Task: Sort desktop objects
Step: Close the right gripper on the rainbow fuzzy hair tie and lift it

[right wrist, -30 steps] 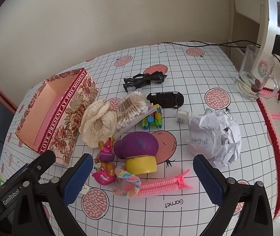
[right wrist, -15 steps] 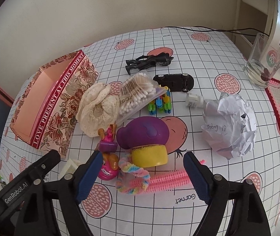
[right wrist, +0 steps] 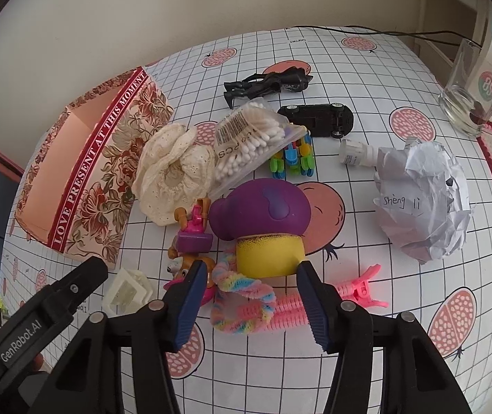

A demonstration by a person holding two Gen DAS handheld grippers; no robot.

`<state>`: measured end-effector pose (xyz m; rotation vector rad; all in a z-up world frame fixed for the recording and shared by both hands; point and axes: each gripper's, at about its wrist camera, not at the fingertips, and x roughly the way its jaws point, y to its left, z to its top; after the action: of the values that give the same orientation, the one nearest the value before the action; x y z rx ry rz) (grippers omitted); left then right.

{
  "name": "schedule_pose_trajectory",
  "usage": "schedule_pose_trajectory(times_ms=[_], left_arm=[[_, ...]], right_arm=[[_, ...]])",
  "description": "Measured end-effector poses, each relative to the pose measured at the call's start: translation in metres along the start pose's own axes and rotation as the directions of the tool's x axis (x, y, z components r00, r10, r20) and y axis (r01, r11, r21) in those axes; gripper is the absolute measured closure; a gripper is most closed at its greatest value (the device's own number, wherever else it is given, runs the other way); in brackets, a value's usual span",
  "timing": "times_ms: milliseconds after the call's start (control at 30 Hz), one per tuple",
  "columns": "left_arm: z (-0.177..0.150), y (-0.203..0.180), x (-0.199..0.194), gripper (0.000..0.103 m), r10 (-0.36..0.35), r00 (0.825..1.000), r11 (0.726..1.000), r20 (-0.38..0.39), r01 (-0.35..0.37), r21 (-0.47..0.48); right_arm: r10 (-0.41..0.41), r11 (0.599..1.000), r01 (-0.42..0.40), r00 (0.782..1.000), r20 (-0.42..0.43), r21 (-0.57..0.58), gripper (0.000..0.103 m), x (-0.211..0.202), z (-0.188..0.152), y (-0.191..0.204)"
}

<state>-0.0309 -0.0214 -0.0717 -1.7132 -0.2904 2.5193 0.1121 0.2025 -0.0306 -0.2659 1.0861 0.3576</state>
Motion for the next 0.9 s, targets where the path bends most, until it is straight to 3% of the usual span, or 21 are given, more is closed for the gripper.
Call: schedule_pose_trajectory(times_ms=[400,767,833,867,900], left_arm=[[0.0,0.0,0.004,0.001,-0.001,1.0,1.0,-0.013,0.001,-0.002],[-0.001,-0.002,0.004,0.001,-0.015,1.0,1.0,-0.021,0.015,0.008],[-0.001,-0.002,0.004,0.001,-0.017,1.0,1.0,-0.023,0.018,0.011],[-0.001,-0.003,0.004,0.001,-0.019,1.0,1.0,-0.024,0.019,0.014],[-0.001,-0.003,0.004,0.001,-0.021,0.999,1.0,-0.026,0.021,0.016]], right_arm=[[0.041,0.995,-0.037,0.998,-0.047,0.096,0.059,0.01,-0.014,-0.006],[0.022,0.996,-0.016,0.998,-0.064,0.082,0.07,0.012,-0.015,0.002],[0.016,0.996,-0.011,0.998,-0.062,0.087,0.079,0.011,-0.015,0.002],[0.012,0.996,-0.007,0.998,-0.063,0.088,0.092,0.012,-0.014,0.002],[0.014,0.996,-0.008,0.998,-0.064,0.091,0.093,0.012,-0.014,0.0]])
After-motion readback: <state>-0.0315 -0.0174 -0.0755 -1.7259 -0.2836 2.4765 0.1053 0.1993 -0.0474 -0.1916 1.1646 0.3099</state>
